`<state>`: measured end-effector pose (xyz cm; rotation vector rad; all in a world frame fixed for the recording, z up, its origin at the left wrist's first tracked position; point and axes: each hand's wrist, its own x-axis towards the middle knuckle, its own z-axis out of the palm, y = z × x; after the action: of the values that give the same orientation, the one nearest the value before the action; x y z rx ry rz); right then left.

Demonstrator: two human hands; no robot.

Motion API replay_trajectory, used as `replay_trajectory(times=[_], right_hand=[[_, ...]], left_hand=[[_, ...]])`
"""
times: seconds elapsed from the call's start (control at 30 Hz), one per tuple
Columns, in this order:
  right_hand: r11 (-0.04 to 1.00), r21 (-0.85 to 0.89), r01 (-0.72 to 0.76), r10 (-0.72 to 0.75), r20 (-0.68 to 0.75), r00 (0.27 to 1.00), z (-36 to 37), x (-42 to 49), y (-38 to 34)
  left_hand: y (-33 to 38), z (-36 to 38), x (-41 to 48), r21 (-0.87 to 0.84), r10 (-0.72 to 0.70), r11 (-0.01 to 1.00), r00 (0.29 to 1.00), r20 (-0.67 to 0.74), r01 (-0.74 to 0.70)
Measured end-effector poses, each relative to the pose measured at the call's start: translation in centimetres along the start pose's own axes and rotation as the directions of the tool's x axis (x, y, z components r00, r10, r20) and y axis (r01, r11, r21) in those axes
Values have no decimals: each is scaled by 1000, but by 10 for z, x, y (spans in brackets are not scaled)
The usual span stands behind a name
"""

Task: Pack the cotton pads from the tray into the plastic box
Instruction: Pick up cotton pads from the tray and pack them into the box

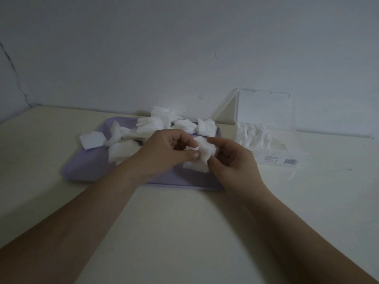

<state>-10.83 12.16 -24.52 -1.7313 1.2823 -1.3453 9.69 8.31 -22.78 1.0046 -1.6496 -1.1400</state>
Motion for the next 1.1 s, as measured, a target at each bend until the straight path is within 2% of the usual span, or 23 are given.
replay_trajectory(times=[0.3, 0.37, 0.43, 0.53, 0.57, 0.73, 0.9, 1.0, 1.1], right_hand=[[999, -25, 25, -22, 127, 992, -5, -2, -3], [997, -71, 29, -20, 118, 993, -4, -2, -2], [993, -111, 42, -33, 81, 996, -2, 0, -2], [994, -101, 47, -38, 92, 995, -3, 1, -1], [991, -127, 48, -36, 96, 995, -3, 1, 0], [955, -283, 92, -78, 59, 995, -2, 0, 2], [911, -393, 122, -116, 39, 993, 7, -5, -1], [928, -360, 97, -117, -35, 992, 7, -5, -7], [973, -219, 73, -83, -37, 996, -3, -1, -19]], left_hand=[[3, 0, -4, 126, 29, 992, 1000, 8, -30], [2, -2, -1, 160, 30, 987, 999, -11, -28], [1, -6, 0, 201, 2, 980, 999, 37, -9], [-2, -9, -2, 244, -30, 970, 981, 193, -19], [-2, -9, -2, 260, -27, 965, 979, 204, -27], [-2, -11, -1, 348, -62, 937, 992, 109, 21], [8, 3, -6, 474, -32, 880, 995, 89, -14], [15, 7, -7, 431, -13, 902, 996, 87, -26], [25, 6, -7, 336, 59, 939, 996, 69, -79]])
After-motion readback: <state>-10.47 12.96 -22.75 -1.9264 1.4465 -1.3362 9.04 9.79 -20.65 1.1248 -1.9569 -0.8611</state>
